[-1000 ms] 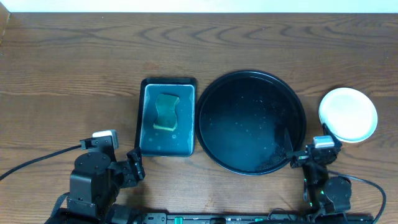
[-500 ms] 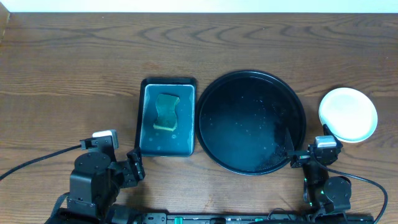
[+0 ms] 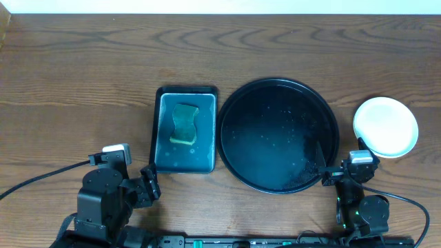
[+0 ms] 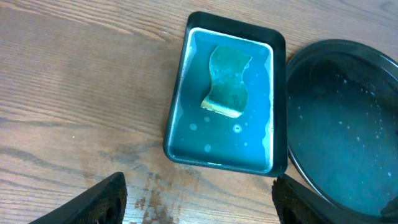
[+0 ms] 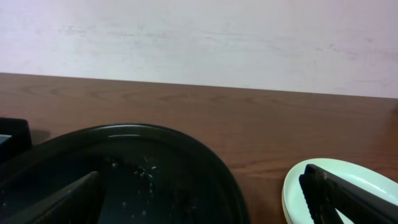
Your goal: Clean dirty plates on tray and stack at the side
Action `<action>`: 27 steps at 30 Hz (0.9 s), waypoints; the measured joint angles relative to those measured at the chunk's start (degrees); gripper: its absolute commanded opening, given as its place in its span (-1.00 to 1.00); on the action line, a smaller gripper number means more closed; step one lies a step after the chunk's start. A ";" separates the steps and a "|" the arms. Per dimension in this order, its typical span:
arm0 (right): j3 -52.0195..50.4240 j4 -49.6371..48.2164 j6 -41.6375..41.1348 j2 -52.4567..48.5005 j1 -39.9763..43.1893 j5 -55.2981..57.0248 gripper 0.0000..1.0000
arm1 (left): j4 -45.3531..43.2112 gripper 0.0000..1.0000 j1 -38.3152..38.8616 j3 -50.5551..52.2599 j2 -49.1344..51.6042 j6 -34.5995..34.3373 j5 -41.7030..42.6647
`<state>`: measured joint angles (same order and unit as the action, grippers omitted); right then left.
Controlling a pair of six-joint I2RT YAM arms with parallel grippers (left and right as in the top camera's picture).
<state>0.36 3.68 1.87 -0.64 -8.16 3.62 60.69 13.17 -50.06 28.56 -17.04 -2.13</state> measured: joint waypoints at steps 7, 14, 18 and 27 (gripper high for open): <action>0.00 0.00 0.00 0.00 0.00 0.00 0.98 | 0.00 0.52 0.00 -0.02 0.00 0.00 0.00; 0.00 0.00 -0.02 0.00 0.00 0.02 0.99 | 0.00 0.52 0.00 -0.02 0.00 0.83 -1.05; 0.00 0.00 -0.02 0.00 0.00 0.02 0.99 | 0.00 0.52 0.00 -0.02 0.00 1.70 -2.73; 0.00 0.00 -0.02 0.00 0.00 0.00 0.98 | -4.31 0.52 -1.81 2.86 -4.20 2.32 -3.54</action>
<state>0.36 3.68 1.85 -0.64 -8.16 3.62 56.38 11.35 -47.20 24.36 -14.72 -5.67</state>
